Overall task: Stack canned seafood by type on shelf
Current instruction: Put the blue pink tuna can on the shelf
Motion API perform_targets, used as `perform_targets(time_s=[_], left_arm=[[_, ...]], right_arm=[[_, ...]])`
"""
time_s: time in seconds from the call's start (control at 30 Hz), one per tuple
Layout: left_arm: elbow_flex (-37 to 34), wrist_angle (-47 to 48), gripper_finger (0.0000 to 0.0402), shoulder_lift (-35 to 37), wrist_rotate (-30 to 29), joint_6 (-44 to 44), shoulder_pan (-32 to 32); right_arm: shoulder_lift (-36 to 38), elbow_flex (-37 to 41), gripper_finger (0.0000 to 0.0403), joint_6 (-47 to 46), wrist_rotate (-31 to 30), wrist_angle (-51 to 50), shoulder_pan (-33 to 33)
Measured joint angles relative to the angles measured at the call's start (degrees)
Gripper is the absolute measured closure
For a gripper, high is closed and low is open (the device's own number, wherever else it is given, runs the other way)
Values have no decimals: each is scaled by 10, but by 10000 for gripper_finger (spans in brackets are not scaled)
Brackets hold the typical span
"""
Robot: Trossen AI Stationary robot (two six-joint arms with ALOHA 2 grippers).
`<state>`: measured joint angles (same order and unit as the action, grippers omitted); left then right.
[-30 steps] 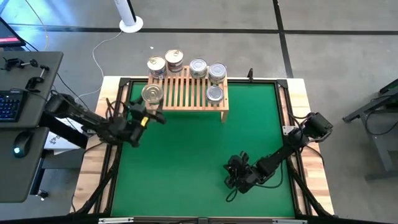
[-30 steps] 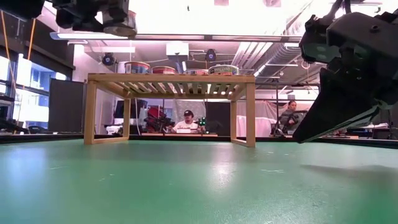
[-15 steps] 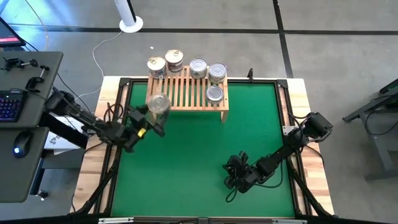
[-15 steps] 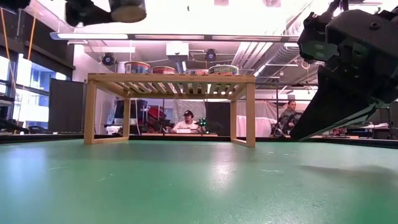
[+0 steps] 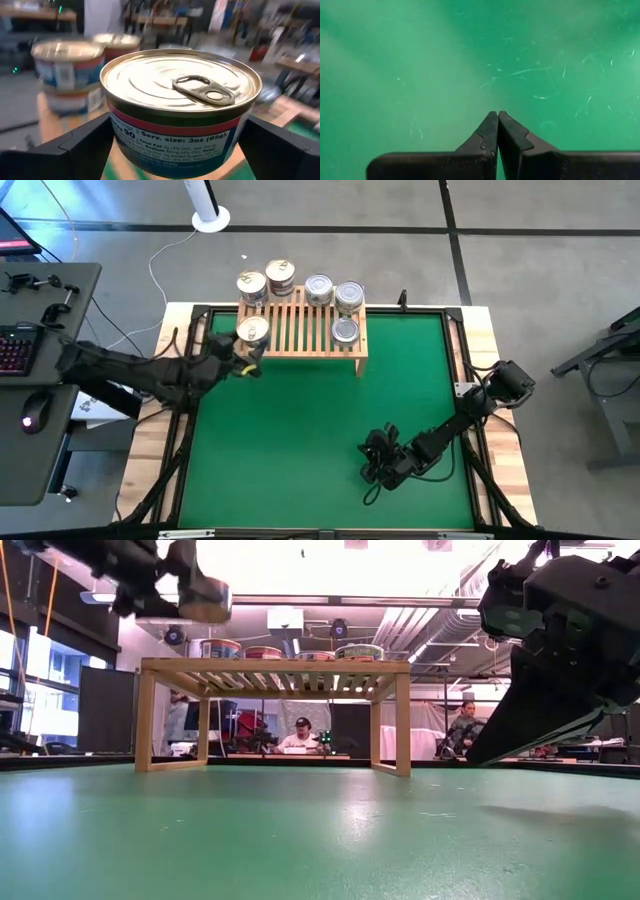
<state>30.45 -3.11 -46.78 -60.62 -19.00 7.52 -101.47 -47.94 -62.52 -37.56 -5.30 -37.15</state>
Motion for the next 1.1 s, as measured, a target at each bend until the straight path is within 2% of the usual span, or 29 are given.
perform_targets(time_s=[0.13,0.23,0.37,0.6,0.97,1.1], left_arm=[[9,102,33,-6,80,-50,-72],[9,140,33,-18,97,-63,-101],[9,155,33,-32,78,-58,-123],[9,153,33,-43,88,-57,-152],[9,152,32,-43,196,-44,-207],[10,151,32,-43,274,-45,-237]], right_arm=[[0,0,403,0,0,0,4],[0,0,403,0,0,0,4],[0,0,403,0,2,0,4],[0,0,403,0,5,0,4],[0,0,403,0,5,0,4],[0,0,403,0,5,0,4]])
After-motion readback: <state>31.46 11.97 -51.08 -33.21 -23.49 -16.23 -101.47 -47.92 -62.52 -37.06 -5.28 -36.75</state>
